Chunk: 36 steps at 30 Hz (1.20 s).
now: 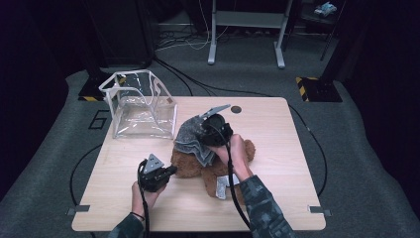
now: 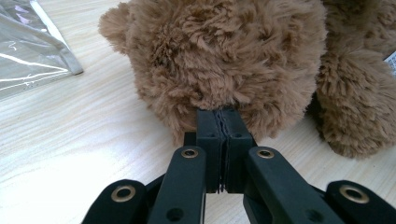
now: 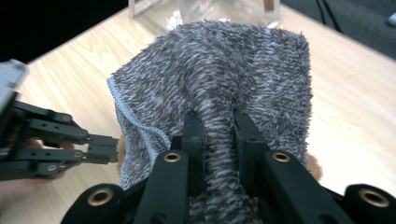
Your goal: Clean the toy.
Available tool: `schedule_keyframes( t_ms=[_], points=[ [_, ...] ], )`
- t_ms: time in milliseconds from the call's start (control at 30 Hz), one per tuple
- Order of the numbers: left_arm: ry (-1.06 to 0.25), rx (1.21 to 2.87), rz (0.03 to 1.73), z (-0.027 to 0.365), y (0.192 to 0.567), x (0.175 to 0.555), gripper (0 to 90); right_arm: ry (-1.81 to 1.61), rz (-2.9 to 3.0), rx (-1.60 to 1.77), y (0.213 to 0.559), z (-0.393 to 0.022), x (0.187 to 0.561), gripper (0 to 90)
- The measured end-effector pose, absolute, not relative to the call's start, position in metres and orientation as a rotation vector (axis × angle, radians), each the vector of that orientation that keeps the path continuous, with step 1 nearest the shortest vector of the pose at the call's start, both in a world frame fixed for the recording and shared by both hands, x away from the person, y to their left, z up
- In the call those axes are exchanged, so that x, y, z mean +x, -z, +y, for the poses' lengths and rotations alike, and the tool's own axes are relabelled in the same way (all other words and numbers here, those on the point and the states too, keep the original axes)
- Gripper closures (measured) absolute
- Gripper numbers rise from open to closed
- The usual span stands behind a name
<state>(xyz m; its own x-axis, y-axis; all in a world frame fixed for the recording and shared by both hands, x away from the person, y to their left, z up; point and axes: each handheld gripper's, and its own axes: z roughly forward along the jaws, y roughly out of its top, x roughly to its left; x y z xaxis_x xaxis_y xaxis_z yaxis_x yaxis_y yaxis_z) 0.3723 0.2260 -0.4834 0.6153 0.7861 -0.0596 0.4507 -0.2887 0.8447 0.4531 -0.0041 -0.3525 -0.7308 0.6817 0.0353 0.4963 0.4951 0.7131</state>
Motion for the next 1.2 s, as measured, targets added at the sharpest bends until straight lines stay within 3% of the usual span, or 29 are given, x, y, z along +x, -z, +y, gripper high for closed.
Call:
schedule_keyframes(
  t_ms=[267,867,1200],
  points=[
    [-0.462,1.936,0.976,0.226,0.482,0.374,88.5,-1.005,2.51,1.093,0.391,0.011,0.465,77.5],
    [-0.434,1.912,0.984,0.224,0.479,0.377,89.2,-1.033,2.539,1.009,0.393,0.016,0.433,77.9],
    [-0.425,1.911,0.987,0.225,0.481,0.377,89.2,-1.014,2.616,0.97,0.422,0.02,0.407,78.2]
  ],
)
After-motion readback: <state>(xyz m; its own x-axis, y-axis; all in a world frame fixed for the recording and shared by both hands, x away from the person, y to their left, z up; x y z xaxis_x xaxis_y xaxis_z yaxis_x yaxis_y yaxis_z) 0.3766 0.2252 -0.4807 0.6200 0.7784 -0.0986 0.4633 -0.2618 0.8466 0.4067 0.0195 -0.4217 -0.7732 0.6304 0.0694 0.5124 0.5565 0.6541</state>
